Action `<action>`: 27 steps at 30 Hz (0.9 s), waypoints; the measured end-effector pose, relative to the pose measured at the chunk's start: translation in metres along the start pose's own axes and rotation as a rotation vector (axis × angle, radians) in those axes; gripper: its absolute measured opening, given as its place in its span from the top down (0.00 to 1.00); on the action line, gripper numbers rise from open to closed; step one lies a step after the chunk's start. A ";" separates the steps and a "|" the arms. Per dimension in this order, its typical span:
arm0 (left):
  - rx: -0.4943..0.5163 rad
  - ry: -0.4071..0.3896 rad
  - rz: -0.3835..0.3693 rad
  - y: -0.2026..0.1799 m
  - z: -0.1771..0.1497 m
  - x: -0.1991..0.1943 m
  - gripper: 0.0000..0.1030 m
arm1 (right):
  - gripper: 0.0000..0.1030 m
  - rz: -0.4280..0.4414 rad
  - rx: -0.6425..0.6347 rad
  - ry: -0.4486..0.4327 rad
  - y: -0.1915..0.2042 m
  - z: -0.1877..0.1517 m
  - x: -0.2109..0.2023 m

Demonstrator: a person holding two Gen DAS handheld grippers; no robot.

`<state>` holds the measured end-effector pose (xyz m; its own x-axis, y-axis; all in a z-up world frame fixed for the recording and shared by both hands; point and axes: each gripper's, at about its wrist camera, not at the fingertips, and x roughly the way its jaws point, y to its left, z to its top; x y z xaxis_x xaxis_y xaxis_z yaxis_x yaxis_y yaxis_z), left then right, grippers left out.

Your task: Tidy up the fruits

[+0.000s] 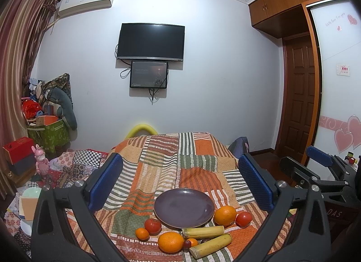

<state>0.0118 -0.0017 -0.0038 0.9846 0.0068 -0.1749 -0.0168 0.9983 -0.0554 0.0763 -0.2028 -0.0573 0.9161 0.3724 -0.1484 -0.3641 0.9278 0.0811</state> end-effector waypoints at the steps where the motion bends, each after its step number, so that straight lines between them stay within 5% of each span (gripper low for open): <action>1: 0.000 0.000 0.000 0.000 0.000 0.000 0.00 | 0.00 -0.001 0.000 0.001 0.000 0.000 0.000; 16: 0.000 0.029 -0.004 0.002 0.001 0.008 0.02 | 0.02 0.044 0.009 0.035 -0.005 -0.005 0.007; 27: -0.009 0.239 0.011 0.030 -0.025 0.055 0.44 | 0.35 0.043 0.021 0.210 -0.024 -0.032 0.040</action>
<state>0.0614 0.0271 -0.0400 0.9150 0.0031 -0.4034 -0.0300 0.9977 -0.0604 0.1160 -0.2094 -0.0964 0.8441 0.4097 -0.3460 -0.3965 0.9112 0.1116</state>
